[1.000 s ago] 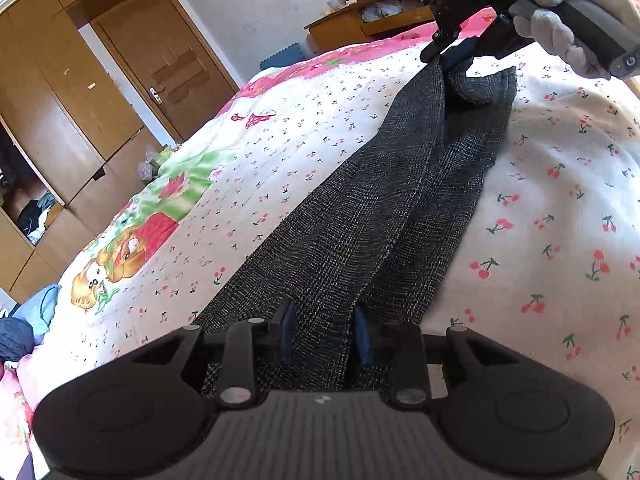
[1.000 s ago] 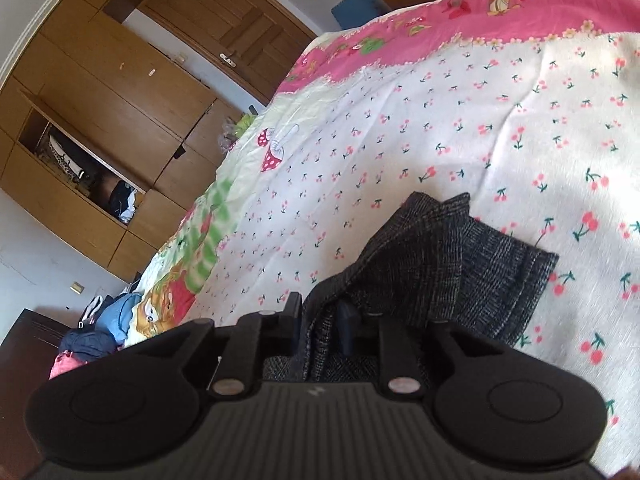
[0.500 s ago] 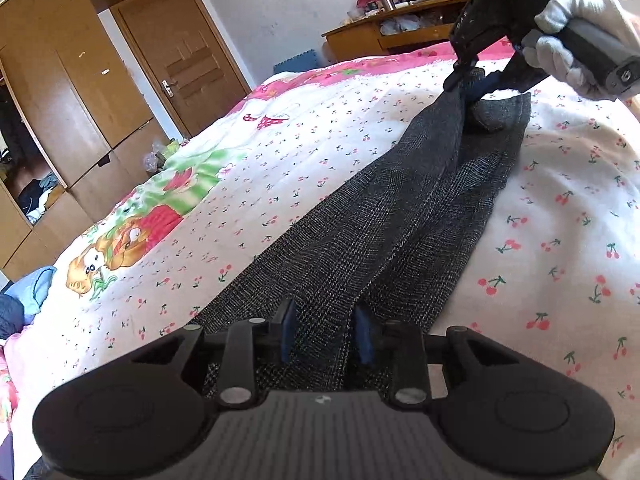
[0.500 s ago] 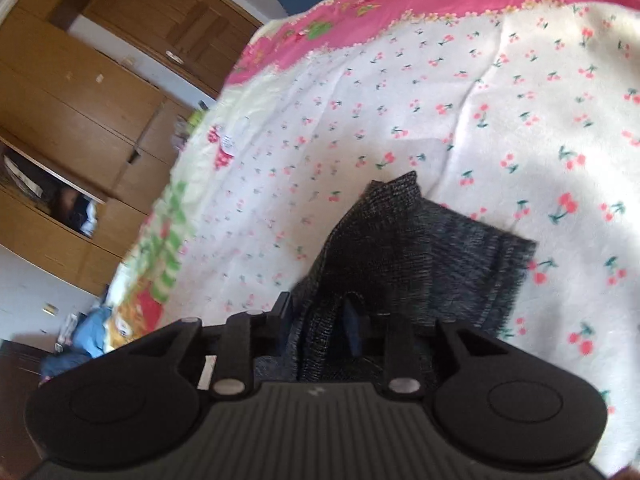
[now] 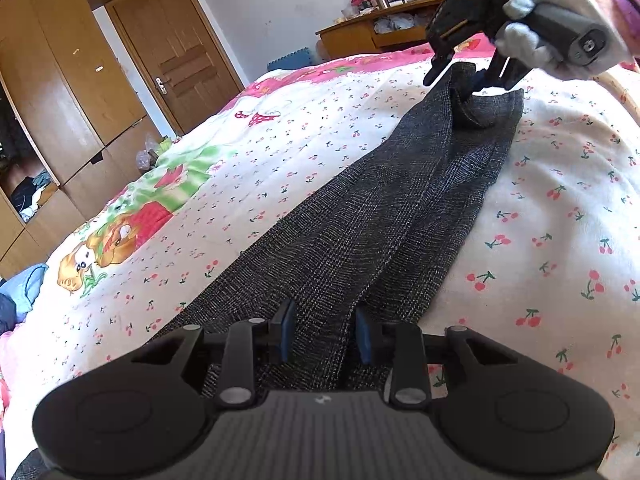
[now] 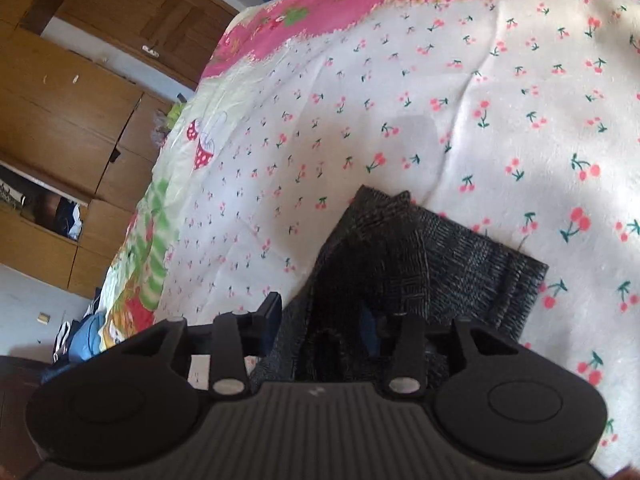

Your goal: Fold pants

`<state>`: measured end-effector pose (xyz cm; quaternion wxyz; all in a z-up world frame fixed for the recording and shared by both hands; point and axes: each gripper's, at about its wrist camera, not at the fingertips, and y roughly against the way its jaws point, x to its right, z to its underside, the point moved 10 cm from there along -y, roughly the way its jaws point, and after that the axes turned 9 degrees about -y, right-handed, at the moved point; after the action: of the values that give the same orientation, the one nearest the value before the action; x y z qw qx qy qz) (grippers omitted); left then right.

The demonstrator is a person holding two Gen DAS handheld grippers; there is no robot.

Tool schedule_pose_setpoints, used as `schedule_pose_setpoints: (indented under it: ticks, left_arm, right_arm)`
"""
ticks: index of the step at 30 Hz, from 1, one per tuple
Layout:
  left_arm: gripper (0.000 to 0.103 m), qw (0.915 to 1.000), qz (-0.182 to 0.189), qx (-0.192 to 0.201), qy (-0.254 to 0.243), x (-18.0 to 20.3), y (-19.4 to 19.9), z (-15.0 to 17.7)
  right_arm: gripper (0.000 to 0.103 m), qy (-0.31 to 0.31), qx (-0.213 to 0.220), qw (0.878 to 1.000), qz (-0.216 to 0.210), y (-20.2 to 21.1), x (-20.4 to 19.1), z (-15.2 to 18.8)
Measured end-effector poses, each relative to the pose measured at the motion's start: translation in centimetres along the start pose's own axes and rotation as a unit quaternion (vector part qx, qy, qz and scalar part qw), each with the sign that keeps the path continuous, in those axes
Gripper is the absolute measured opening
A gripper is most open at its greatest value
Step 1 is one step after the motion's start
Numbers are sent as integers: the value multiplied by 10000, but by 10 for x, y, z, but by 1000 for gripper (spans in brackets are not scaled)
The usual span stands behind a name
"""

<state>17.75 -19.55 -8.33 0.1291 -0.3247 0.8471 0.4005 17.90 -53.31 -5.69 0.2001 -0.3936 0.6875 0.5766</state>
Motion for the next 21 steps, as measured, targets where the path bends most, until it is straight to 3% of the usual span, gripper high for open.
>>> schedule_pose_setpoints:
  ticks: [2, 3, 4, 5, 8, 11, 15, 17, 19, 21]
  left_arm:
    - [46, 10000, -18, 29, 25, -1, 0, 1]
    - [46, 10000, -10, 38, 61, -2, 0, 1]
    - [46, 10000, -16, 47, 75, -2, 0, 2]
    - [46, 10000, -45, 47, 64, -2, -1, 2]
    - [46, 9999, -85, 80, 123, -5, 2, -1]
    - [46, 9993, -292, 174, 124, -17, 8, -7]
    - [47, 9960, -826, 340, 68, -46, 18, -21]
    - [47, 9917, -1168, 500, 188, -65, 28, -28]
    - [47, 9877, -1367, 680, 331, -77, 39, -30]
    - [47, 9871, -1380, 711, 388, -77, 43, -24]
  right_arm:
    - [43, 89, 135, 9999, -11, -1, -5, -5]
    - [38, 199, 184, 9996, -6, -2, -9, -6]
    - [11, 363, 243, 9990, 116, -4, -12, -7]
    - [6, 418, 168, 9988, 209, -9, -14, -6]
    - [5, 328, 13, 9992, -226, -5, -38, -1]
    - [4, 475, 138, 9943, -943, 22, -92, -4]
    - [4, 831, 379, 9779, -1881, 69, -180, -15]
    - [4, 1098, 533, 9630, -2404, 103, -214, -11]
    - [4, 1438, 782, 9491, -2692, 133, -222, -3]
    - [4, 1344, 871, 9500, -2680, 143, -197, 1]
